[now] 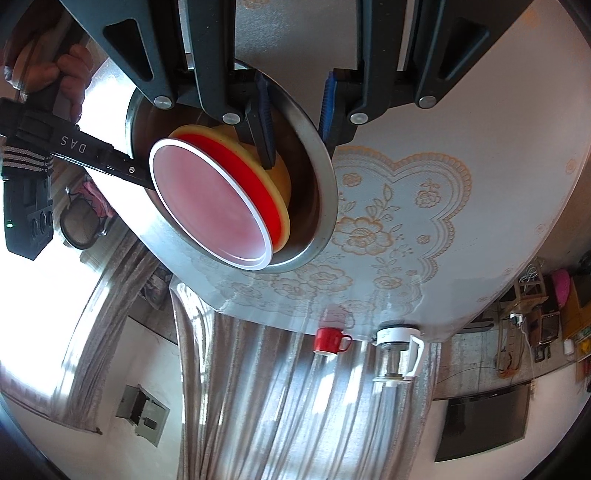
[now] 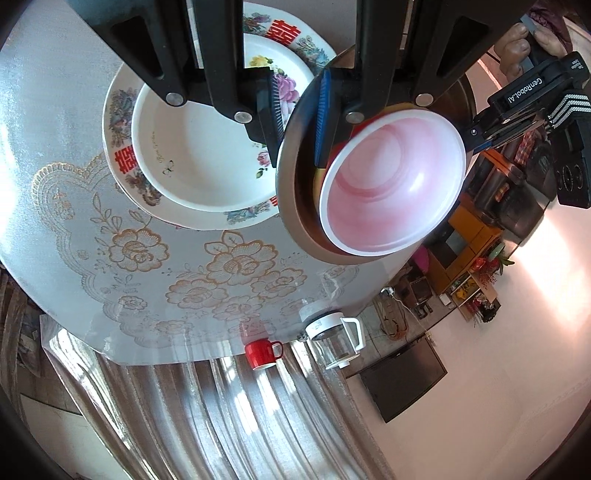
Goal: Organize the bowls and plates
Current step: 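Lift the nested bowls and carry them over the plate stack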
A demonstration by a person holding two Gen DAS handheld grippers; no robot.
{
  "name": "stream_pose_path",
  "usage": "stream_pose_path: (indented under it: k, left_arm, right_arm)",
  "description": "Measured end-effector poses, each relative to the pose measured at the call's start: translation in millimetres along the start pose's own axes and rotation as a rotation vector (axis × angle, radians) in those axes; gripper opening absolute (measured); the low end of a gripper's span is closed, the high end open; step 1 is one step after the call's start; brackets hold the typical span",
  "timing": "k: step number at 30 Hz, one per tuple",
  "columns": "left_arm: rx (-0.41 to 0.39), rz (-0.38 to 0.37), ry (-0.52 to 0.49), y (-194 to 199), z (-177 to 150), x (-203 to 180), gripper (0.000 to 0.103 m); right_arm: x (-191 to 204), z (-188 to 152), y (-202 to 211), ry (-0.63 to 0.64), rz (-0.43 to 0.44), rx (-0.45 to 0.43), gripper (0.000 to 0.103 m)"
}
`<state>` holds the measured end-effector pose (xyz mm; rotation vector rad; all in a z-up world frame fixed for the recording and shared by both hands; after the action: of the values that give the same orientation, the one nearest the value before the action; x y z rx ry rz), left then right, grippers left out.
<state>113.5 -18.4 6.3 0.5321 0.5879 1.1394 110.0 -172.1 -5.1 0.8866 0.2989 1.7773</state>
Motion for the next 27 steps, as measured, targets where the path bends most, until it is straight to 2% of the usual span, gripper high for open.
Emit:
stream_pose_path:
  k: [9,15,27]
  left_arm:
    - [0.018,-0.059,-0.052,-11,9,-34,0.023]
    - [0.063,-0.091,-0.065,-27,8,-53,0.024]
    - [0.151,-0.102,-0.08,-57,-4,-71,0.025]
  right_arm:
    - [-27,5,23,-0.047,-0.057,-0.044,0.015]
    - [-45,4,31,-0.081,-0.096,-0.052,0.015]
    - [-75,-3,34,-0.146,-0.147,-0.046,0.015]
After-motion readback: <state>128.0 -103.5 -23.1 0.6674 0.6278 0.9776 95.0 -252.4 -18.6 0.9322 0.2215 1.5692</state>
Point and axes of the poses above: each gripper's, at about its wrist camera, not at the fingertips, and y roughly against the way its jaws point, x to its left, z to its top, the point moved 5 cm from there along -y, roughly the way its jaws point, and after that the axes turned 8 degrees about z, right-handed, at the moved point
